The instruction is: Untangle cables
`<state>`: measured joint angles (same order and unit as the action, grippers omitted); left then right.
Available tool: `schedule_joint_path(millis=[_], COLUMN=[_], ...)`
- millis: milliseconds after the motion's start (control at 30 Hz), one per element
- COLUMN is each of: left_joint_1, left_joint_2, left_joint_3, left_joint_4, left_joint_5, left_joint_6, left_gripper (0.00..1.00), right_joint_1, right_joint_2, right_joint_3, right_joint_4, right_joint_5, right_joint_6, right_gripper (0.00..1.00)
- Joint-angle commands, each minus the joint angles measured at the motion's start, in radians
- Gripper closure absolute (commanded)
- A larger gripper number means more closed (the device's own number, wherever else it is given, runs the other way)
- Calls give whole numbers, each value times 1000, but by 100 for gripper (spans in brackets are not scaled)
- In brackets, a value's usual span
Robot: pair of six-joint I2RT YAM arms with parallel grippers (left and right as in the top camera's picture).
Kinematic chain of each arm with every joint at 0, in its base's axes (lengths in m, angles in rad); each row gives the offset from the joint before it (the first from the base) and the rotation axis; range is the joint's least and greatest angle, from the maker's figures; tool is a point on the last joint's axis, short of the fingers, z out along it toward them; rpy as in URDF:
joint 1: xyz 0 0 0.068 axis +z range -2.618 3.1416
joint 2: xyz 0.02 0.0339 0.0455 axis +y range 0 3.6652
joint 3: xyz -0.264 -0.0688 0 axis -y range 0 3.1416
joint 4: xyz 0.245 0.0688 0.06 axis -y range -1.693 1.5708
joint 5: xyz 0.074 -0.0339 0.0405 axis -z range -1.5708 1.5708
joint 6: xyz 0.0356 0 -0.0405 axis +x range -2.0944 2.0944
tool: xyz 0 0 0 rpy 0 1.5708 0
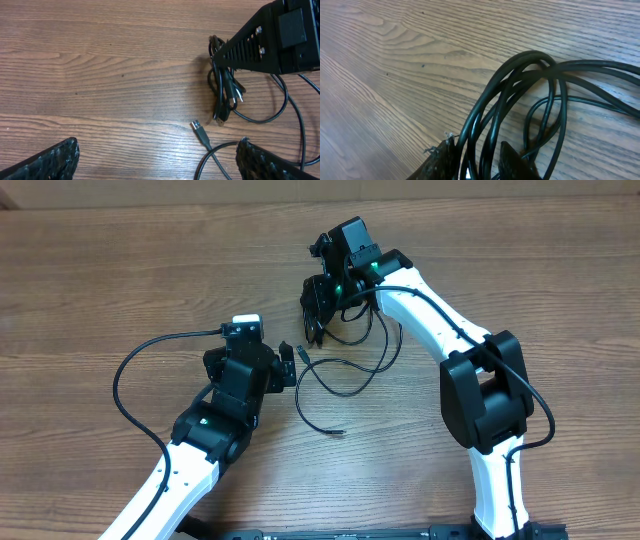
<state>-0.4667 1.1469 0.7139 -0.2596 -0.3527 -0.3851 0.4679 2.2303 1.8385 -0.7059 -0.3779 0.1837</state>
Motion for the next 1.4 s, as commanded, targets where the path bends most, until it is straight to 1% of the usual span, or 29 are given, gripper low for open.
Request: schedule_joint_path(millis=[0, 33, 233, 467, 633, 800, 1067, 1200, 1367], left_joint_1=[3, 3, 3, 3, 3, 3, 3, 3, 3], left_joint_2=[5, 5, 5, 5, 5, 5, 5, 5, 5], left_joint_3=[7, 7, 7, 7, 7, 7, 7, 7, 7], left_joint_4=[1, 1, 1, 1, 1, 1, 1, 1, 1], left_joint_5=[-21, -21, -21, -21, -21, -21, -21, -21, -21], left_joint_6=[15, 15, 15, 15, 15, 15, 15, 15, 15], left_gripper=[1, 0, 0, 0, 0, 1, 1, 0, 0], right_joint_1=[-3, -3, -3, -4, -19, -56, -115, -132, -148], right_joint_2=[5, 5, 5, 5, -30, -134, -328, -389, -403], right_joint_3=[14, 14, 14, 14, 16, 16, 16, 16, 14], right_joint_4=[6, 6, 6, 5, -18, -77, -154, -208, -228], right_joint_5=[21, 21, 21, 19, -32, -100, -344, -377, -375], right_joint_6=[2, 2, 2, 3, 3, 3, -6, -42, -62], right_gripper=[72, 73, 96, 96, 96, 96, 96, 96, 96])
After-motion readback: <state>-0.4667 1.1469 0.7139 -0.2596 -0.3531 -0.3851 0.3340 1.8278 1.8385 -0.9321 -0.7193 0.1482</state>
